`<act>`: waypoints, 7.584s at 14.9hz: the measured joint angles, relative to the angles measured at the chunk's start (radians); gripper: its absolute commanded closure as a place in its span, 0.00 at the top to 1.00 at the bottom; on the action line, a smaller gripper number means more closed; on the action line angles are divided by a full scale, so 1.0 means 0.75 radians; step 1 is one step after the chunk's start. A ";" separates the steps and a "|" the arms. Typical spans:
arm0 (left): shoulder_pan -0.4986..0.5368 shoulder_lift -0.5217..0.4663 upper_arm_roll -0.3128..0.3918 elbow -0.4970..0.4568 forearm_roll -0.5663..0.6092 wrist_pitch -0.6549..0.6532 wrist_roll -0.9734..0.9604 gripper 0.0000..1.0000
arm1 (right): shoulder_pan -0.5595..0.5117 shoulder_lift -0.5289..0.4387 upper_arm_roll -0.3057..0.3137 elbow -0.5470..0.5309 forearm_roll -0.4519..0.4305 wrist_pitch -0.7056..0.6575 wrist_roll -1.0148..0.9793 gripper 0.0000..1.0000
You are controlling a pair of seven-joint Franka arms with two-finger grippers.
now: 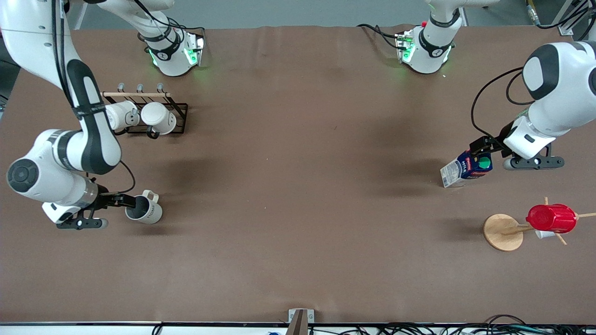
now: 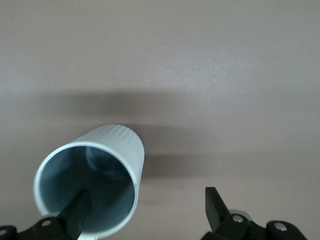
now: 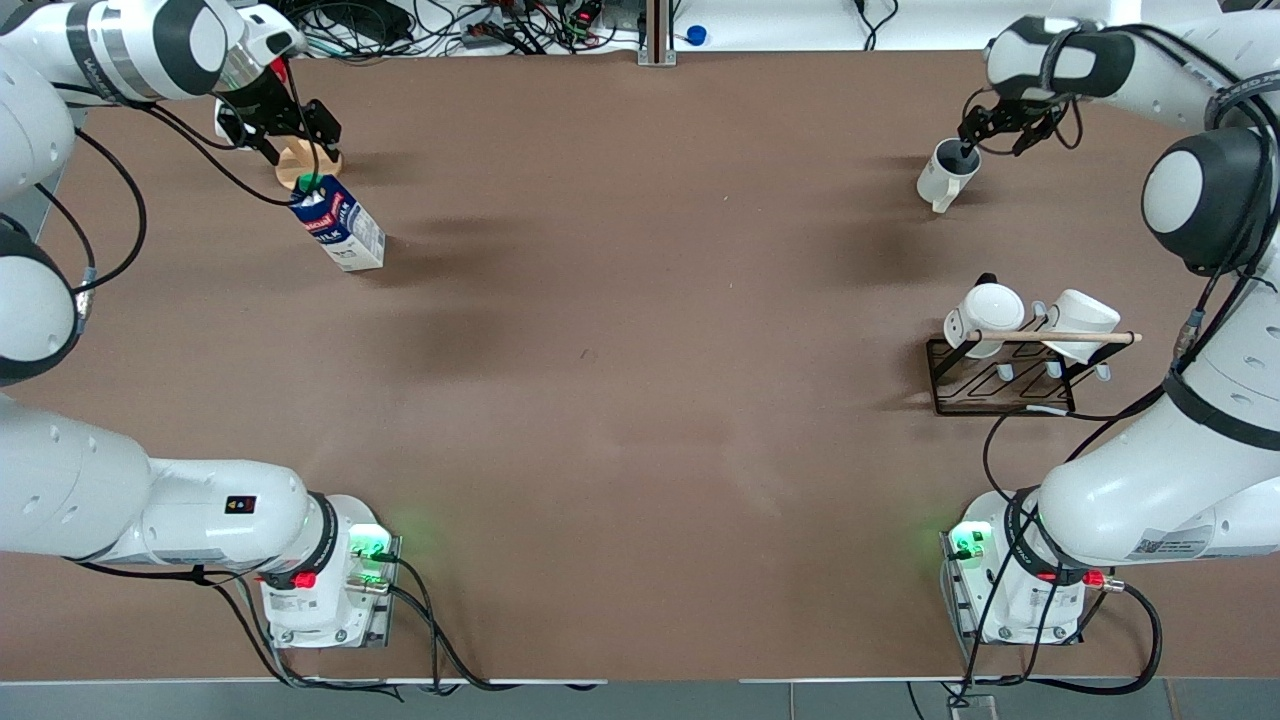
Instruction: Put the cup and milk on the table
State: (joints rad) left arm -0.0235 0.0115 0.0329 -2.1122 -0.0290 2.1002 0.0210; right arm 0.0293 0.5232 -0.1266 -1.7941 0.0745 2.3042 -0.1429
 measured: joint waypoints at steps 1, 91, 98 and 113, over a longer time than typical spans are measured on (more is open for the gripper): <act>0.000 0.012 0.002 0.000 0.000 0.002 0.001 1.00 | 0.000 0.018 0.001 -0.012 0.000 0.036 -0.001 0.90; -0.110 0.630 -0.860 0.476 0.264 0.071 -0.896 0.97 | 0.021 -0.598 0.043 0.480 -0.104 -1.033 0.309 1.00; -0.098 0.514 -0.858 0.527 0.265 0.033 -0.898 1.00 | 0.021 -0.598 0.042 0.480 -0.104 -1.037 0.309 1.00; -0.086 0.106 -0.199 0.549 -0.058 -0.337 -0.170 1.00 | 0.022 -0.598 0.042 0.478 -0.104 -1.038 0.238 1.00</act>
State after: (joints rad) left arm -0.0877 0.0912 -0.1162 -1.7006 -0.0726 1.8475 -0.1062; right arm 0.0461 0.0750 -0.0950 -1.4353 -0.0035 1.5253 0.0355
